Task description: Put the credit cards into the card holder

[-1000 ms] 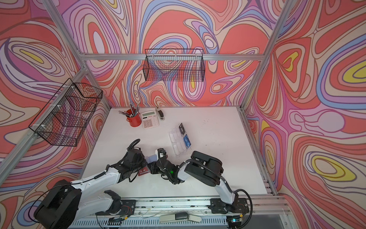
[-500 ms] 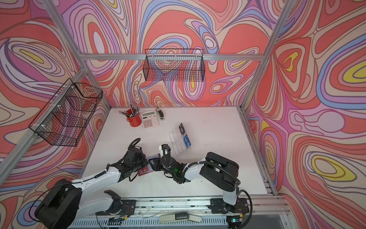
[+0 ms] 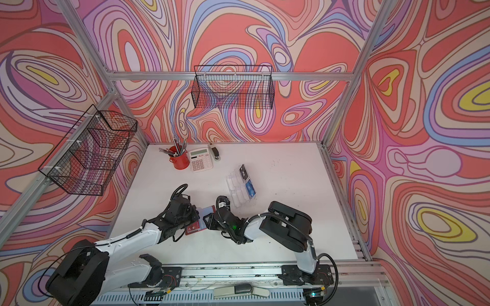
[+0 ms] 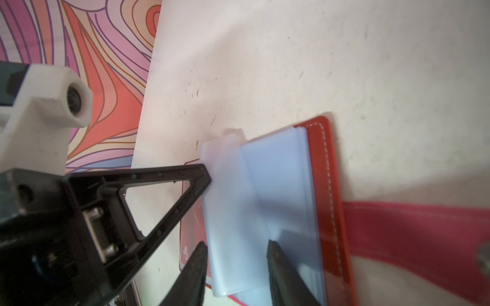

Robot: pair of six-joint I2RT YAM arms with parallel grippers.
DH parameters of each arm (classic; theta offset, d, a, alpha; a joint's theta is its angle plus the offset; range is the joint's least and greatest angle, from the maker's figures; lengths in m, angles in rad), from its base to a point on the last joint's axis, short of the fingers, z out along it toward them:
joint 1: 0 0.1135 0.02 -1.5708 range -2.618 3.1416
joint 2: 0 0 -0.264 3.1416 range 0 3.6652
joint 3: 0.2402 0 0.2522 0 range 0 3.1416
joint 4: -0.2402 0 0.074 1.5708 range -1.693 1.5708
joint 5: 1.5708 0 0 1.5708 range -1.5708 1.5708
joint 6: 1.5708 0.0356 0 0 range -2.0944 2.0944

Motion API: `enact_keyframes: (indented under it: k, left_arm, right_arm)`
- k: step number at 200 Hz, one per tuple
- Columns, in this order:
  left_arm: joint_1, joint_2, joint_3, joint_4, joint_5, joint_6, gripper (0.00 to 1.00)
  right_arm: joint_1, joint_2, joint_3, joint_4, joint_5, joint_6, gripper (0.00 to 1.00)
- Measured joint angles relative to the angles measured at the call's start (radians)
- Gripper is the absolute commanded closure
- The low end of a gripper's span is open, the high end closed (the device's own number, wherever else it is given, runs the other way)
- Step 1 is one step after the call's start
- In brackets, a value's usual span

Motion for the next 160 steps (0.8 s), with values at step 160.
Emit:
enact_keyframes:
  k: [160]
  left_arm:
    - [0.015,-0.01,-0.207,0.348,0.085,-0.051,1.0]
  right_arm:
    - [0.001,-0.031,0.0,-0.081,0.07,0.098,0.55]
